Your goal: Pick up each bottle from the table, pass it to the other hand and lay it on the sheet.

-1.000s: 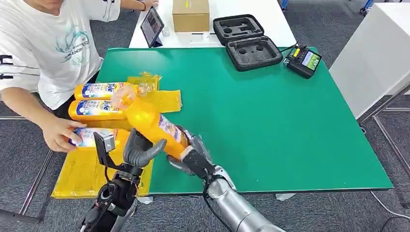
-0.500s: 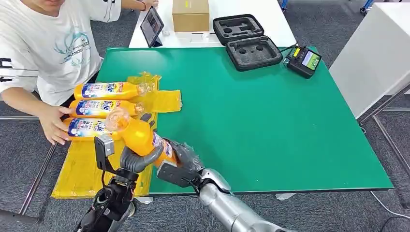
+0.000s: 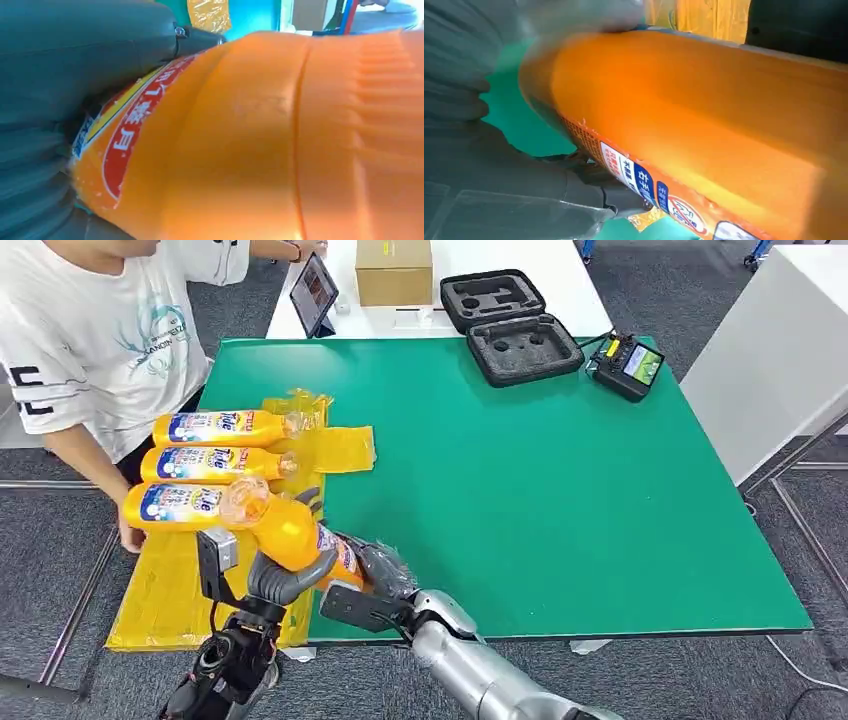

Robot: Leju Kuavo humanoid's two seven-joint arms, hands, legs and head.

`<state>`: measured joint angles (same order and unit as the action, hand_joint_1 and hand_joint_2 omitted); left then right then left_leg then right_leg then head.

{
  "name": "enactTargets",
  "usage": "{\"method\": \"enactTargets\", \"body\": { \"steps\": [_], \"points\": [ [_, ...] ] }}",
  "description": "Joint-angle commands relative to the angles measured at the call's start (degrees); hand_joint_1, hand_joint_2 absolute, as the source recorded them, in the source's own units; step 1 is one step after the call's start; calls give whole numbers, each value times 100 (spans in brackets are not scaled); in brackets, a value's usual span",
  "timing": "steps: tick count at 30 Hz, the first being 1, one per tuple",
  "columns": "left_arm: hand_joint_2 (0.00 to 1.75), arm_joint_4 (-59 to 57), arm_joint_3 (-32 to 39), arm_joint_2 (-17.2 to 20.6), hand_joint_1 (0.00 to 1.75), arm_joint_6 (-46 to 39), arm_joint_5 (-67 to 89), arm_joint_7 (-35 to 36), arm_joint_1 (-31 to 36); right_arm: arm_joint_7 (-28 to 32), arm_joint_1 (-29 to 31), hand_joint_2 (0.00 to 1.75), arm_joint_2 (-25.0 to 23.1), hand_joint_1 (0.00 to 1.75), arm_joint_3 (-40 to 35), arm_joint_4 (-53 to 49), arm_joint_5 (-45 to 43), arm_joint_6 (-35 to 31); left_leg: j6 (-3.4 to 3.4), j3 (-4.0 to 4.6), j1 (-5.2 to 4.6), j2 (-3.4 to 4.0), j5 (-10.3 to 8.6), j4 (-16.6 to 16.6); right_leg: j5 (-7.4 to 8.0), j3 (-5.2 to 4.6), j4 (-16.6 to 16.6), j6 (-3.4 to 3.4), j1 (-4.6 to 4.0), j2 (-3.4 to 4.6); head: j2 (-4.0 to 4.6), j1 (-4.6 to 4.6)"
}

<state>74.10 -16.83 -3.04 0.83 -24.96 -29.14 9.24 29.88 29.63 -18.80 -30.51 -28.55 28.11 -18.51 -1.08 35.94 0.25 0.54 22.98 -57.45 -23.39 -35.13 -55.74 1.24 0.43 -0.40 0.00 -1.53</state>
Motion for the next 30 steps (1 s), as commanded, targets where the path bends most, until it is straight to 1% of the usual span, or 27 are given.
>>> {"method": "enactTargets", "body": {
  "steps": [1,2,3,5,6,8,9,11,12,13,14,15,16,17,18,19,21,22,23,24,25,26,27,28,29,30],
  "points": [
    [175,-129,-59,-55,175,-97,-5,-64,423,54,0,175,-84,175,-277,364,81,59,4,-12,5,-17,5,0,-8,18,2,-2,-5,-13,0,0],
    [175,-129,-59,-55,175,-97,-5,-64,423,54,0,175,-84,175,-277,364,81,59,6,-23,6,-24,9,0,-15,30,1,-4,-5,-18,0,2],
    [175,-129,-59,-55,175,-97,-5,-64,423,54,0,175,-84,175,-277,364,81,59,4,-9,4,-18,3,1,-7,15,2,-2,-4,-14,0,0],
    [175,-85,2,-72,175,-171,0,-79,407,63,3,175,-72,175,-232,343,84,-3,7,-30,7,-26,15,-4,-21,38,-2,-4,-6,-18,0,0],
    [175,-72,22,-65,175,-185,4,-83,424,73,13,175,-67,175,-203,336,70,-25,4,-13,4,-16,5,0,-9,18,1,-3,-3,-11,0,0],
    [175,-55,95,-53,175,-272,59,-139,489,102,45,175,-52,175,-139,327,49,-60,6,-25,8,-25,12,-3,-18,34,-1,-4,-7,-18,0,2],
    [175,-53,120,-59,175,-291,61,-145,524,104,60,175,-50,175,-128,321,48,-68,5,-12,8,-24,6,-4,-12,21,0,-4,-7,-18,0,2],
    [175,-53,185,-78,175,-394,107,-182,636,115,103,175,-66,175,-80,290,25,-85,8,-30,9,-31,15,-6,-22,40,-4,-5,-8,-22,0,0],
    [175,-42,199,-91,175,-411,111,-185,674,118,120,175,-78,175,-71,277,20,-80,4,-7,5,-20,4,-4,-8,13,-2,-3,-5,-16,0,2],
    [175,-35,210,-98,175,-422,117,-180,694,116,134,175,-84,175,-56,263,13,-77,7,-18,8,-28,10,-8,-17,27,-6,-5,-7,-21,0,0],
    [175,4,248,-109,175,-452,115,-182,690,107,137,175,-87,150,-39,239,21,-99,5,-7,7,-24,4,-5,-10,15,-3,-3,-6,-18,0,2],
    [175,57,288,-108,175,-516,148,-203,671,43,141,175,-87,2,-25,220,58,-156,7,-17,8,-27,8,-6,-14,26,-4,-5,-7,-20,0,0],
    [175,99,329,-100,175,-582,183,-235,650,82,127,175,-84,0,6,158,51,-230,9,-31,10,-31,16,-10,-23,41,-6,-6,-9,-22,0,2],
    [175,149,373,-77,175,-676,262,-288,629,133,113,0,-75,0,69,70,1,-249,5,-10,6,-22,4,-3,-9,17,-1,-3,-5,-17,0,2],
    [175,205,483,-40,175,-963,493,-446,603,317,48,0,-38,0,226,-215,-126,-426,8,-24,10,-24,13,-8,-18,33,-4,-5,-9,-17,0,2],
    [175,228,544,21,175,-1153,711,-563,594,466,-26,0,4,0,361,-534,-256,-507,5,-12,6,-15,5,-2,-8,17,0,-3,-5,-10,0,-2],
    [175,244,769,102,175,-1677,1309,-797,522,694,-389,0,215,0,594,-1732,-488,-682,5,-7,8,-12,4,-1,-6,12,1,-3,-6,-9,0,0],
    [175,224,871,152,175,-2118,1843,-1003,487,808,-634,0,301,0,739,-2443,-658,-807,6,-15,6,-17,9,-3,-13,21,-2,-4,-4,-11,0,2],
    [175,208,1014,198,175,-2265,2029,-1055,434,800,-879,0,438,0,802,-3211,-734,-902,6,-22,7,-23,12,-2,-18,30,-2,-4,-6,-16,0,2],
    [175,228,1128,232,175,-2588,2365,-1086,387,807,-1041,0,518,0,847,-3713,-777,-967,7,-33,10,-22,17,-2,-22,42,1,-5,-9,-15,0,2],
    [175,205,1241,244,175,-2617,2413,-1082,345,796,-1164,0,580,0,878,-4087,-788,-1034,4,-13,3,-10,6,2,-9,17,1,-1,-2,-5,0,4],
    [175,261,1400,264,175,-2736,2569,-1086,267,793,-1279,0,642,0,890,-4415,-778,-1142,6,-30,4,-9,17,0,-19,32,-2,-3,-3,-2,0,2],
    [175,302,1487,269,175,-2866,2709,-1086,214,792,-1338,0,687,0,860,-4571,-773,-1146,4,-12,2,-7,5,3,-8,15,0,-2,-1,-4,0,2],
    [175,331,1595,272,175,-2840,2692,-1086,163,841,-1402,0,704,0,851,-4711,-748,-1245,5,-21,4,-9,12,1,-13,25,0,-3,-3,-4,0,2],
    [175,444,1665,309,175,-3082,2967,-1086,103,904,-1448,0,716,0,805,-4810,-679,-1368,7,-35,6,-17,20,-3,-23,42,-2,-5,-5,-10,0,0],
    [175,463,1726,323,175,-3128,3037,-1086,70,961,-1472,0,729,0,747,-4890,-703,-1452,4,-16,4,-12,8,3,-11,21,2,-3,-2,-6,0,0]
  ]
}}
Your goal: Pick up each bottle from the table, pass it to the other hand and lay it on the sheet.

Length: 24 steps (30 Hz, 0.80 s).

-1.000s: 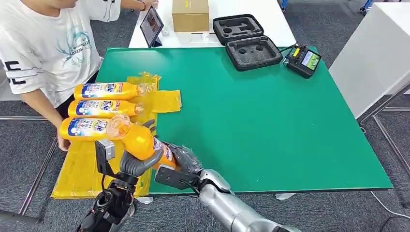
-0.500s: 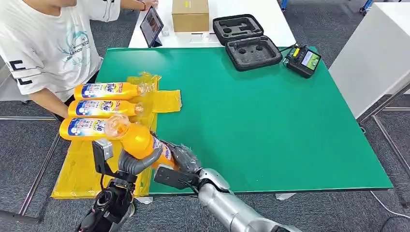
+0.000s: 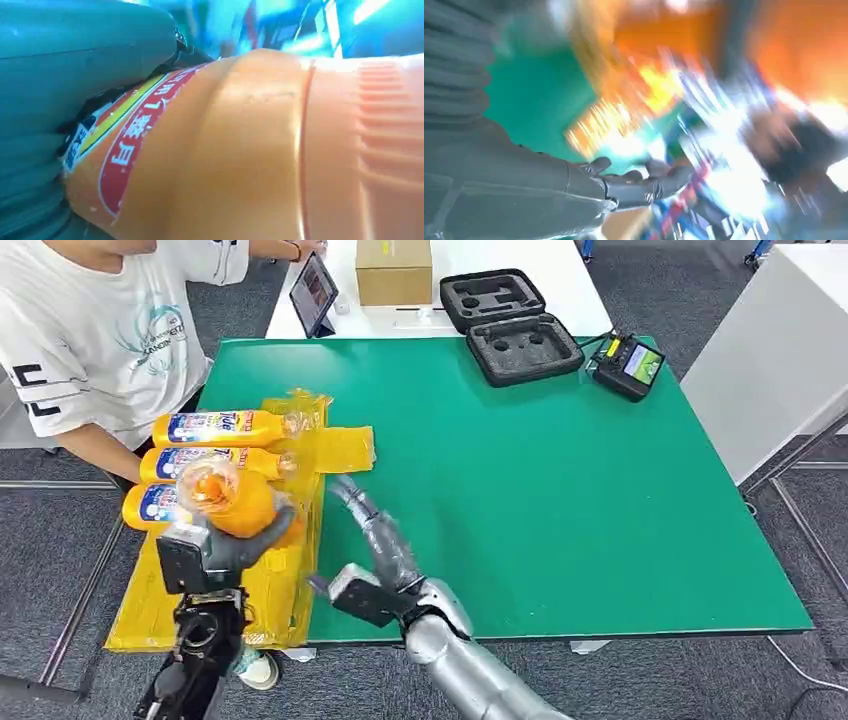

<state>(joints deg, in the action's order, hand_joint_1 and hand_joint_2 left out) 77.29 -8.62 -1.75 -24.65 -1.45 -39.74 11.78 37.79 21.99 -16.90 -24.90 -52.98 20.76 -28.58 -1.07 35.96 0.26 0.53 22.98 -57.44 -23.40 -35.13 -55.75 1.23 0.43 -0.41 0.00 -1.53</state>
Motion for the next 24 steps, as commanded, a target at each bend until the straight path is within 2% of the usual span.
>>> {"method": "enactTargets", "body": {
  "steps": [1,6,8,10,13,14,15,16,20,24],
  "points": [
    [175,140,943,247,175,-678,900,-26,-182,221,-736,0,537,0,138,-2528,31,-603,5,-30,5,-8,17,-4,-17,33,0,-3,-3,-1,0,4],
    [175,136,1007,270,175,-694,983,-26,-149,221,-755,0,557,0,58,-2589,3,-663,3,-10,1,-7,5,3,-6,12,2,-2,-1,-4,0,2],
    [175,117,989,253,175,-700,1051,-26,-124,221,-737,0,582,0,7,-2625,-90,-742,7,-32,4,-8,16,0,-15,34,0,-4,-3,-1,0,2],
    [175,90,884,479,175,-436,1499,287,-43,221,-801,0,750,0,-198,-3003,-385,-1142,6,-26,4,-9,13,1,-13,28,1,-4,-3,-2,0,2],
    [175,41,594,905,175,223,2937,1147,82,221,-1046,0,747,0,-16,-3579,-454,-1142,7,-28,6,-22,14,-2,-20,34,-3,-5,-5,-17,0,2],
    [175,77,601,918,175,327,3020,1176,83,221,-1056,0,748,0,3,-3595,-452,-1142,4,-15,3,-17,7,0,-13,19,-1,-3,-3,-15,0,2],
    [175,119,635,951,175,432,3275,1281,81,221,-1019,175,785,0,-22,-3523,-583,-1142,8,-29,8,-19,17,-4,-22,34,-4,-5,-7,-14,0,4],
    [175,102,477,1136,175,756,3871,1553,86,221,-959,175,830,0,-96,-3440,-686,-1142,6,-16,5,-8,9,0,-10,18,0,-4,-4,-4,0,0],
    [175,-243,263,1271,175,1666,4917,1833,146,221,-657,175,763,0,-271,-2976,-564,-909,4,-15,2,-1,4,3,-5,13,1,-2,-1,1,0,2],
    [175,-729,-2,1340,175,2010,5441,1962,306,134,-301,175,496,0,-361,-2296,-24,-370,8,-34,4,-1,11,3,-11,30,0,-5,-2,4,0,2]
  ]
}}
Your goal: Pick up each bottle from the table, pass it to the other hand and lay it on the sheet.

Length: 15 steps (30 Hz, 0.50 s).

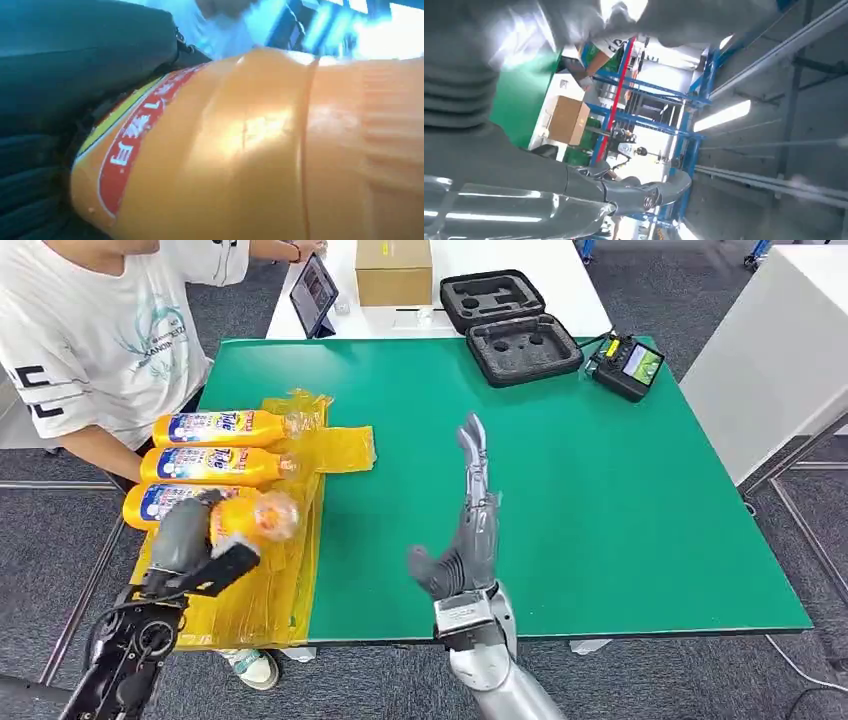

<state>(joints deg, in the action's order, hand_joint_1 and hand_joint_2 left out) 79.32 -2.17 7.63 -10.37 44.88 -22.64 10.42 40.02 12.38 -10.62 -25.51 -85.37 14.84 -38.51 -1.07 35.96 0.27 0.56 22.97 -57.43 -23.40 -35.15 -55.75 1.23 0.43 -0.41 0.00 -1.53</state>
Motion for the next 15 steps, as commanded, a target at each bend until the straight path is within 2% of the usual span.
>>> {"method": "enactTargets", "body": {
  "steps": [1,15],
  "points": [
    [175,-953,-643,392,175,588,810,253,450,-98,686,175,-178,0,-293,988,586,635,6,-25,2,-1,5,5,-5,24,3,-4,-1,5,0,2],
    [175,-907,-674,402,175,1099,773,364,321,-188,941,175,-424,0,-495,1463,826,1009,9,-37,3,-1,12,5,-12,38,3,-5,-3,9,0,4]
  ]
}}
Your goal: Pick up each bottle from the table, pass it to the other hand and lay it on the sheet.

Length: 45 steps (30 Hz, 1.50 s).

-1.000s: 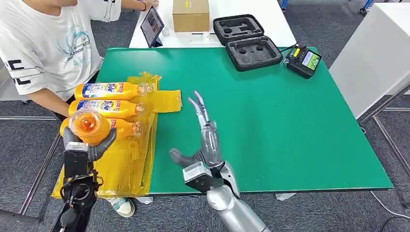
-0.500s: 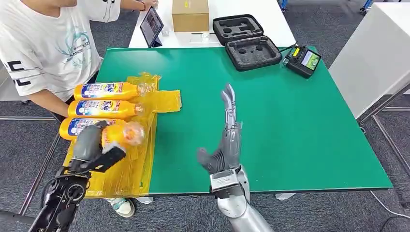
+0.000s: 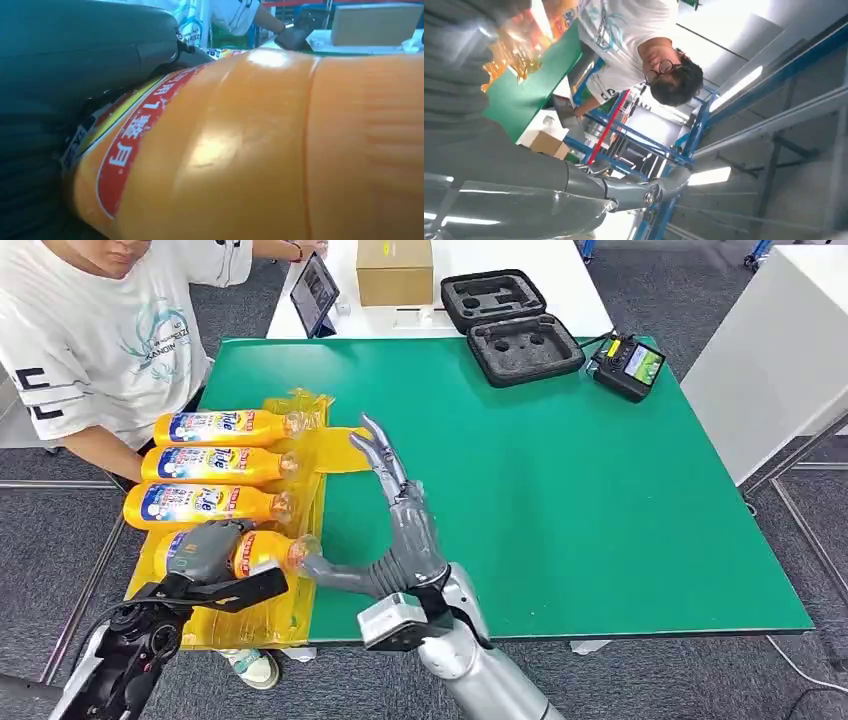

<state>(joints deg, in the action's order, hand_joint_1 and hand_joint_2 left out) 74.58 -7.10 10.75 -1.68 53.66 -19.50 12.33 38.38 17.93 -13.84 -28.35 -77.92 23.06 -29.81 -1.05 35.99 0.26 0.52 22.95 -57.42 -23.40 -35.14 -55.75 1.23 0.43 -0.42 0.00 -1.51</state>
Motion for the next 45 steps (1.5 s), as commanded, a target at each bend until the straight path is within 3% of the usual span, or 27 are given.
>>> {"method": "enactTargets", "body": {
  "steps": [1,10,27,45],
  "points": [
    [175,-433,-180,89,175,229,-105,49,131,-24,385,175,-103,0,-211,717,4,140,5,-26,1,2,8,5,-7,24,3,-3,0,8,0,2],
    [175,-612,-225,81,175,378,-169,38,215,-121,456,175,-150,0,-320,797,99,210,5,-29,2,-2,7,7,-7,26,5,-3,0,4,0,0],
    [175,-1783,-574,527,175,1018,228,318,556,-233,417,175,-235,0,-427,889,86,429,11,-57,5,8,5,13,-2,48,6,-7,0,12,0,0],
    [175,-1876,-559,477,175,1059,458,593,700,-219,434,175,-230,0,-442,1011,48,362,19,-92,9,9,3,14,-1,83,7,-11,-3,15,0,0]
  ]
}}
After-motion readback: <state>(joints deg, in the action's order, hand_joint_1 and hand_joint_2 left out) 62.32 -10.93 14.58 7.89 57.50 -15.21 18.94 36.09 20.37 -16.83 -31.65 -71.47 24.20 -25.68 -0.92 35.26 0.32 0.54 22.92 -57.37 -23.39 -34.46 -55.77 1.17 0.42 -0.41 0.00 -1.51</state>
